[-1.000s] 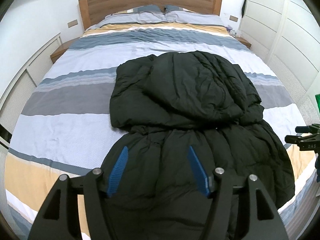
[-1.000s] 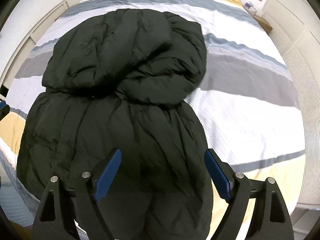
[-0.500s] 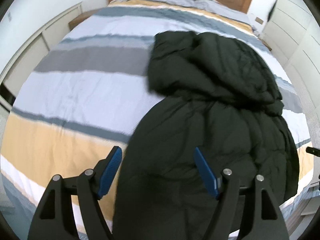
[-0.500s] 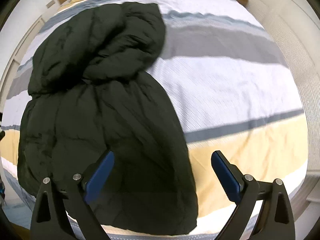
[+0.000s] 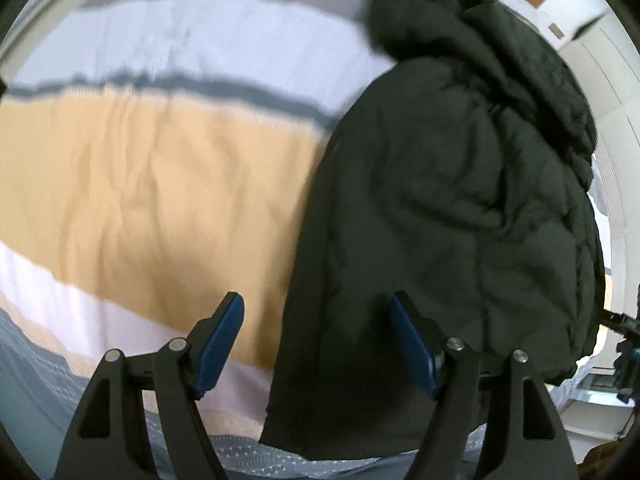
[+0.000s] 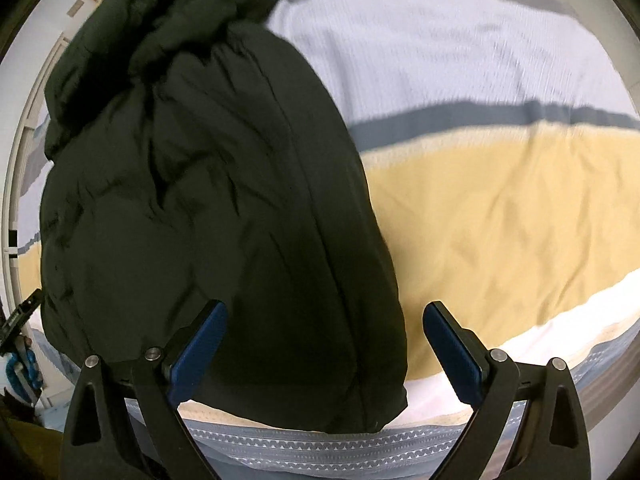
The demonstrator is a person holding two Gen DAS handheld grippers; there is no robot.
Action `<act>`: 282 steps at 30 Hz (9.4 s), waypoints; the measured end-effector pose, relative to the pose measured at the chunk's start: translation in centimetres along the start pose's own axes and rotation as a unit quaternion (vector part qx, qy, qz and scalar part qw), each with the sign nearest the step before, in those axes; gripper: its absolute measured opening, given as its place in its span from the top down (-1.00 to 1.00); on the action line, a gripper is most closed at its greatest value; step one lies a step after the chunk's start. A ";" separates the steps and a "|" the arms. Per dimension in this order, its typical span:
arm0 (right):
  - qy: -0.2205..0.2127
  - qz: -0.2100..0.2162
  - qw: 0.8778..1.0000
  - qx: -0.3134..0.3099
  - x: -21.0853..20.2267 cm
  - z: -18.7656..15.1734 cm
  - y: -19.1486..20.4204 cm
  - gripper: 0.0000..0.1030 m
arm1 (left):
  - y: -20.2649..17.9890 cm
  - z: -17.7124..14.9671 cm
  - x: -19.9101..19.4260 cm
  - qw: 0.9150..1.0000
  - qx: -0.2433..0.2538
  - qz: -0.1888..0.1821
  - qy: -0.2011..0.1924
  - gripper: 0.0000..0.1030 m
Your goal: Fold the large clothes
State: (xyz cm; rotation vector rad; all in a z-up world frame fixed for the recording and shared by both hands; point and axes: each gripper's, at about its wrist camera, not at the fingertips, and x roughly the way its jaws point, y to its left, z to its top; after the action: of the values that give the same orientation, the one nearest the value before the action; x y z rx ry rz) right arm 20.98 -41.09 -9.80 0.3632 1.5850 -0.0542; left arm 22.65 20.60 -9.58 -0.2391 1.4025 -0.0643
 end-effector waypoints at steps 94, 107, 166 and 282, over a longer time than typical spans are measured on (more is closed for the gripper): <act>-0.264 0.222 0.935 0.078 -17.1 25.5 2.3 0.82 | -7.2 29.0 -12.1 0.933 -0.147 -0.276 -0.180 0.83; -0.187 0.194 0.940 0.211 -7.2 39.8 1.8 0.79 | -9.6 43.8 1.5 0.956 -0.170 -0.205 -0.125 0.81; -0.267 0.112 0.944 -0.161 -6.4 28.0 20.5 -0.54 | -25.1 29.7 1.6 0.974 0.077 -0.091 -0.194 -0.23; -0.268 -0.007 0.957 -0.109 -2.3 28.2 14.7 -0.87 | -23.8 29.3 4.4 0.965 0.117 0.036 -0.234 -0.53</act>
State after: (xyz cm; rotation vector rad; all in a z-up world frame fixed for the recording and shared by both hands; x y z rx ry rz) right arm 52.08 -34.92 -6.36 0.1441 1.0429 0.0120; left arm 54.40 0.34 -4.66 -0.0021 0.9208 -0.1042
